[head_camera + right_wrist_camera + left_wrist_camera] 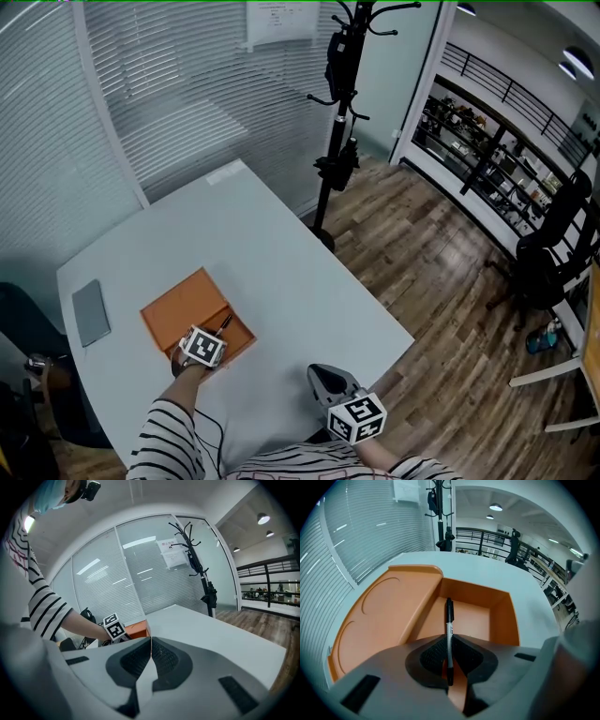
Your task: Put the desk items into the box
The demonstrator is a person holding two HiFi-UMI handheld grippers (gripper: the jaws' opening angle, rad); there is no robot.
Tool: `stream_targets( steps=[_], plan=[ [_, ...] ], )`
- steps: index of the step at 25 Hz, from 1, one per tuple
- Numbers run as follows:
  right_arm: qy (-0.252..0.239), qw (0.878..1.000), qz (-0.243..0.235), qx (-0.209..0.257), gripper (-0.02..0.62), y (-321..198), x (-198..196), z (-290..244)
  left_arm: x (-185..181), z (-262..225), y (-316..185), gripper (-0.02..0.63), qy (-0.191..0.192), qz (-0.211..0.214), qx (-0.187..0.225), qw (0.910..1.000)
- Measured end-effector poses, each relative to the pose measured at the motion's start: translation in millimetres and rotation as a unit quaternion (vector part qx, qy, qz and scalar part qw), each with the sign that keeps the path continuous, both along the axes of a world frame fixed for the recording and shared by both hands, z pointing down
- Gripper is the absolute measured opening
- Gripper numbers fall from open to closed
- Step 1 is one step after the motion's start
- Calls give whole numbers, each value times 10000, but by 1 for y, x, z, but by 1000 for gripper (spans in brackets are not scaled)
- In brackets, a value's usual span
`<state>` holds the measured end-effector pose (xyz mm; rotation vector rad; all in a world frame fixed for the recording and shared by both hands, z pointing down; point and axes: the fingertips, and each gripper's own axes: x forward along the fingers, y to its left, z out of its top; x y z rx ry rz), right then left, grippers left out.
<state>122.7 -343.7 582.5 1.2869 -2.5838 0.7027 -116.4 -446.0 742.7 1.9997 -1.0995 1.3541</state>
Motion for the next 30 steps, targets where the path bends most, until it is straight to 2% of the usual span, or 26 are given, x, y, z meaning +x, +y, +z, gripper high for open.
stream_targets(
  steps=[4, 24, 30],
  plan=[
    [6, 10000, -44, -17, 26, -4, -3, 2, 4, -1, -3, 54, 94, 119, 97, 9998],
    [13, 10000, -71, 14, 26, -6, -6, 1, 3, -4, -1, 54, -59, 265, 227, 9994],
    [8, 10000, -17, 58, 26, -1, -3, -4, 5, -14, -2, 81, -83, 310, 417, 9986]
  ],
)
